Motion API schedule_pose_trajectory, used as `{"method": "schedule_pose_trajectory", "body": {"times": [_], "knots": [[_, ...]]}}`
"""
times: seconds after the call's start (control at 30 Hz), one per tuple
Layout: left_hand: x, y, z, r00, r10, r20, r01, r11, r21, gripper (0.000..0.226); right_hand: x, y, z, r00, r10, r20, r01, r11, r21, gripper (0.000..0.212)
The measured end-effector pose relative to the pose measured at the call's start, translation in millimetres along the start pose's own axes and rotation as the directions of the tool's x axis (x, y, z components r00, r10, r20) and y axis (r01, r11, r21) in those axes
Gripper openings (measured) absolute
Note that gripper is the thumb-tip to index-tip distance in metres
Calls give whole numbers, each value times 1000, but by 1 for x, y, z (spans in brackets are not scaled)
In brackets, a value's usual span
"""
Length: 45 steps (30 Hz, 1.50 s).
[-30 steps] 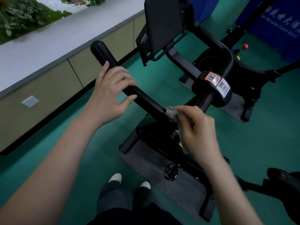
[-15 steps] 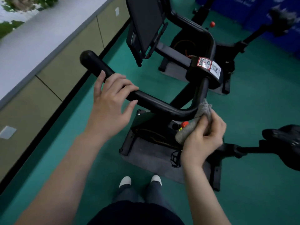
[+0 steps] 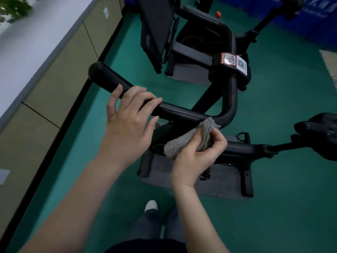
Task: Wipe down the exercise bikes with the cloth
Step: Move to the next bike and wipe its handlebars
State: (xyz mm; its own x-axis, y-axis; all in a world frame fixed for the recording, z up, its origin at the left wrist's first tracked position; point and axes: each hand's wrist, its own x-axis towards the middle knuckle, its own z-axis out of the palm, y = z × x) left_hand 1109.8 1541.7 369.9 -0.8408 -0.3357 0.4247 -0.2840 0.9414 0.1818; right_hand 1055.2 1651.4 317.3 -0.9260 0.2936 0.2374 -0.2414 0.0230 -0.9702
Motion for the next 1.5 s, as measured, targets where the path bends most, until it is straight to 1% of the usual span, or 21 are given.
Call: {"method": "schedule_pose_trajectory", "body": {"times": [0.13,0.23,0.37,0.47,0.53,0.6,0.73,0.9,0.97,1.07,1.13,1.23,1.27,1.3,1.33,1.4,1.5], "knots": [[2,-6,-5,999,35,-3,-35,999,9,31,-28,-9,23,999,40,27,-42,998,44,25],[3,-10,-8,999,53,-8,-53,999,-3,30,-42,-15,37,996,83,40,-85,995,45,23],[2,-12,-10,998,62,8,-62,998,-21,31,-44,-14,36,987,146,73,-150,987,52,17],[1,-11,-9,998,63,1,-63,998,-17,31,-30,-15,23,985,169,27,-170,984,50,12],[1,-10,-9,999,54,-9,-54,998,-31,31,-17,-16,15,991,131,-33,-129,991,39,13],[1,-10,-8,999,48,-16,-48,998,-39,30,-11,-17,12,997,67,-48,-66,998,20,11],[1,-9,-7,999,44,-16,-44,999,-24,32,-26,-18,24,999,-21,35,22,999,-41,13],[1,-8,-7,999,43,-8,-43,999,4,35,-36,-25,34,988,-42,147,48,998,-35,16],[0,-7,-6,999,36,-16,-36,999,7,34,-28,-31,27,980,-71,184,83,995,-55,15],[0,-5,-5,999,21,-25,-22,1000,-4,32,-6,-41,15,971,-158,180,174,982,-78,16],[0,-4,-5,999,13,-30,-13,1000,-18,31,9,-46,13,948,-225,225,254,961,-111,16],[0,-4,-4,999,5,-32,-6,1000,-15,31,11,-46,17,859,-276,431,382,907,-180,19],[0,-4,-4,999,7,-33,-7,1000,-12,31,9,-44,17,832,-277,482,412,889,-200,20],[0,-5,-4,999,10,-34,-10,1000,-10,31,10,-42,15,820,-276,502,429,876,-219,20],[0,-5,-5,999,12,-32,-13,1000,-10,31,13,-39,11,826,-277,492,433,869,-238,20],[0,-5,-5,999,15,-30,-15,1000,-18,31,25,-34,-2,870,-259,420,397,873,-284,20],[0,-4,-5,999,15,-29,-16,1000,-25,31,48,-30,-22,940,-171,295,274,895,-353,19]]}}
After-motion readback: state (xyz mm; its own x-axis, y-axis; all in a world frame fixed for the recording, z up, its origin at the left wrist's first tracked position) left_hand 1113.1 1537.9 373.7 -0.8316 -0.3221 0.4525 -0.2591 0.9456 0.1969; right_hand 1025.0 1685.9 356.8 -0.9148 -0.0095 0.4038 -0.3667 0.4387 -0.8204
